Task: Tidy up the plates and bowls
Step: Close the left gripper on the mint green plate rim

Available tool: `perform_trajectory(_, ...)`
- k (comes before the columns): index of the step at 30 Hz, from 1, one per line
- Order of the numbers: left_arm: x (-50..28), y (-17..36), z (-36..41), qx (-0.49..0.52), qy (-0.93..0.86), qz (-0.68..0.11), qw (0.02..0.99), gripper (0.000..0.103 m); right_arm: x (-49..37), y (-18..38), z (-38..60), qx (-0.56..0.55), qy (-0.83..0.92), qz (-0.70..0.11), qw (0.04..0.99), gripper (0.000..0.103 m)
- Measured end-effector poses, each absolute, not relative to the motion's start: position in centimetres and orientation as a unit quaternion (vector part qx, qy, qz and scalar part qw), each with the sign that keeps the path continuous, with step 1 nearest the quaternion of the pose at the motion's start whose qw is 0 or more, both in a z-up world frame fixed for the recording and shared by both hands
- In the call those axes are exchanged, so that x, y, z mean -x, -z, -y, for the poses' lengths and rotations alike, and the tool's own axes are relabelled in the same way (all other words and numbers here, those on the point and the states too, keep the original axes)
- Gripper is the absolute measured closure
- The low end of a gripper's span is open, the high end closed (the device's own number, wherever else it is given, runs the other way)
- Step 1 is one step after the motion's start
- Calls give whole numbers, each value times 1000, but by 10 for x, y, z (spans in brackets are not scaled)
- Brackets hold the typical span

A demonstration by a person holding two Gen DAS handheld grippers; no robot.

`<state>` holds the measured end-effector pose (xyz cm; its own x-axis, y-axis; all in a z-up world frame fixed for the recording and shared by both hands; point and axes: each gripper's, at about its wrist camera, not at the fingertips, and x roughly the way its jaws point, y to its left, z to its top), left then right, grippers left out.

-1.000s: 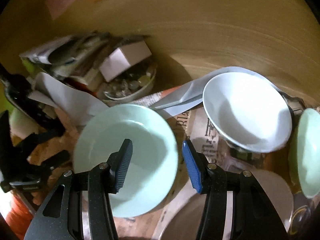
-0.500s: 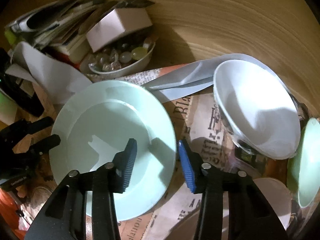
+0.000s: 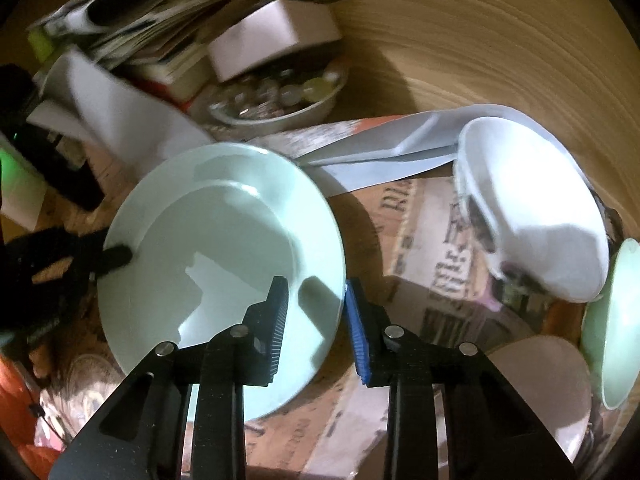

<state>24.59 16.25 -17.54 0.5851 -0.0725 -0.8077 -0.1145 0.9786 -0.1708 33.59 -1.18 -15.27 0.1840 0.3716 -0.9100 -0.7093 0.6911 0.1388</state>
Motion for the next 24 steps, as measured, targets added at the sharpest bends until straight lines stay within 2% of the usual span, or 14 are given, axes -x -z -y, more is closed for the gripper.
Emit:
perform_trajectory(8,-229,175,-178,96,-28,-461,882,80,-299,155,2,168,-394,-529,732,76)
perform_trajectory(12,-220,177,-183,102,-26,-463,880,75,-294,162,-2,165,-389,-529,736,75)
perform_trajectory(18,-216,180,-184,117,-8,-462,879,74,-293,177,-19,155,-371,-533,744,73)
perform_trajectory(24,-217,180,-178,119,-6,-465,877,74,-282,174,-10,155,-366,-522,755,76)
